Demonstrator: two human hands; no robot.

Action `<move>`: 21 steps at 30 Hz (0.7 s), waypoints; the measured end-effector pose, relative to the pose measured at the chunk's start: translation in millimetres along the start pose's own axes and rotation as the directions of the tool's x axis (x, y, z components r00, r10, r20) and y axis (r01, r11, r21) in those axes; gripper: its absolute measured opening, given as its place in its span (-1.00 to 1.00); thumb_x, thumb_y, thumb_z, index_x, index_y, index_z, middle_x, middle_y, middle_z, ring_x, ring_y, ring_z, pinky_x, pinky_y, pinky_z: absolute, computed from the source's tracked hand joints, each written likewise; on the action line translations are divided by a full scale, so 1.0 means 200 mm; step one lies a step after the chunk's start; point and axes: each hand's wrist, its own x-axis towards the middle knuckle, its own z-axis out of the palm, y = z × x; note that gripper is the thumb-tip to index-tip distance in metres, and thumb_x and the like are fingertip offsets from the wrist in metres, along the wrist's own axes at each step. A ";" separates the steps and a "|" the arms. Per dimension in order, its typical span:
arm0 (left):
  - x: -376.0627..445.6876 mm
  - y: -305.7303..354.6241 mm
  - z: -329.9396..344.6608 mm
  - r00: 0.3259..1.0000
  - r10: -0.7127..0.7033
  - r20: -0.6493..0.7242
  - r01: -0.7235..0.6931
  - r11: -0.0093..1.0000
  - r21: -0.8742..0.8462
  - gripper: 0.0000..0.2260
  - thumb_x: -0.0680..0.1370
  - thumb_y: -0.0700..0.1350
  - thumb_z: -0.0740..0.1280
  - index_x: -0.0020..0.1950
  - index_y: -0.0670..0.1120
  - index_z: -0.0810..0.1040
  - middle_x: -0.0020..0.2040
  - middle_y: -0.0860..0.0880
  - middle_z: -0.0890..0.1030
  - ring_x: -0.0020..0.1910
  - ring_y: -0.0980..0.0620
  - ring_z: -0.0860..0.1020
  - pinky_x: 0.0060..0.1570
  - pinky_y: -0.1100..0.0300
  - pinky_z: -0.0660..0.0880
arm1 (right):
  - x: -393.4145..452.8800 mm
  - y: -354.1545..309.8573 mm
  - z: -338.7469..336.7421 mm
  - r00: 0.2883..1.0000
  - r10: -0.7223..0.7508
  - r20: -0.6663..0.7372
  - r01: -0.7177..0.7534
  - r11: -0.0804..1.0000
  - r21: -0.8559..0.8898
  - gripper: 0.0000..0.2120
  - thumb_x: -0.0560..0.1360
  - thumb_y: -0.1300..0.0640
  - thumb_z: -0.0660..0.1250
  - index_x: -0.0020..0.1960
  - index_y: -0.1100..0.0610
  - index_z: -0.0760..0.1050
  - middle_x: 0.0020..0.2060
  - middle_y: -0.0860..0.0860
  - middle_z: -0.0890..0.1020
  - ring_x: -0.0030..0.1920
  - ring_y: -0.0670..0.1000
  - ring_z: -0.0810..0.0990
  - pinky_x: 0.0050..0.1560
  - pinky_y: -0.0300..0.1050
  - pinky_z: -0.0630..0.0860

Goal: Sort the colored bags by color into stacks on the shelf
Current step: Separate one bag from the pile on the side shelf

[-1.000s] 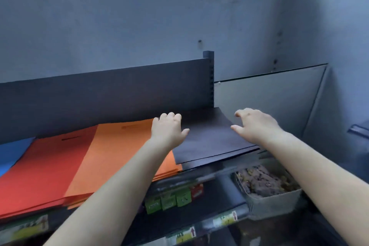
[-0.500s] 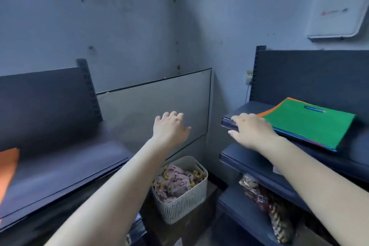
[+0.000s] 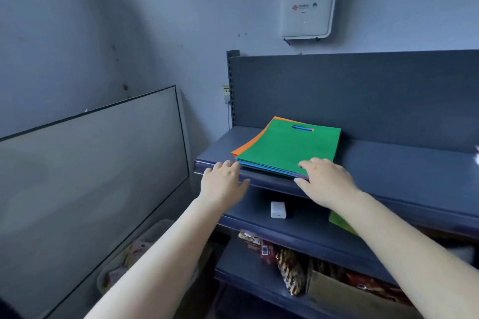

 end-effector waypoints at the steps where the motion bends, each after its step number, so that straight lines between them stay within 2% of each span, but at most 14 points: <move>1: 0.06 0.01 0.03 1.000 0.016 0.003 -0.016 1.000 -0.007 -0.63 0.59 0.14 0.14 0.28 -0.06 0.41 0.25 -0.03 0.48 0.28 -0.08 0.40 0.19 0.07 0.31 | 0.02 0.03 0.02 1.000 0.028 -0.001 -0.028 1.000 0.009 -0.58 0.59 -0.13 0.12 0.37 0.05 0.35 0.26 0.02 0.47 0.28 0.10 0.41 0.18 -0.04 0.39; 10: 0.57 0.06 0.33 0.991 0.127 0.040 -0.119 0.981 -0.156 -0.62 0.59 0.15 0.15 0.29 -0.05 0.43 0.26 0.00 0.49 0.26 -0.06 0.43 0.18 0.10 0.29 | 0.30 0.24 0.22 0.965 0.262 0.019 -0.262 0.960 0.101 -0.62 0.59 -0.11 0.14 0.28 0.10 0.42 0.17 0.04 0.51 0.21 0.10 0.47 0.10 -0.06 0.41; 15: 0.72 0.07 0.46 0.987 0.152 0.044 -0.126 0.923 -0.364 -0.65 0.59 0.10 0.20 0.23 -0.09 0.52 0.20 -0.02 0.55 0.20 -0.04 0.47 0.09 0.14 0.37 | 0.40 0.33 0.33 0.874 0.485 0.025 -0.481 0.857 0.185 -0.58 0.55 -0.15 0.23 0.20 0.16 0.47 0.09 0.06 0.51 0.12 0.12 0.51 0.02 -0.05 0.47; 18: 0.75 0.09 0.51 0.981 0.192 -0.004 -0.175 0.886 -0.429 -0.67 0.58 0.11 0.20 0.23 -0.05 0.53 0.19 0.04 0.55 0.19 0.01 0.47 0.07 0.19 0.36 | 0.42 0.39 0.37 0.798 0.603 0.001 -0.585 0.774 0.240 -0.59 0.49 -0.15 0.33 0.04 0.21 0.51 -0.04 0.10 0.55 0.03 0.16 0.54 -0.07 -0.05 0.46; 21: 0.77 0.11 0.52 0.975 0.220 -0.040 -0.215 0.876 -0.431 -0.66 0.58 0.13 0.19 0.26 0.00 0.52 0.24 0.11 0.53 0.22 0.06 0.46 0.05 0.25 0.34 | 0.42 0.41 0.41 0.734 0.678 0.026 -0.643 0.682 0.349 -0.59 0.45 -0.10 0.39 -0.25 0.26 0.47 -0.37 0.15 0.55 -0.18 0.21 0.54 -0.25 -0.02 0.40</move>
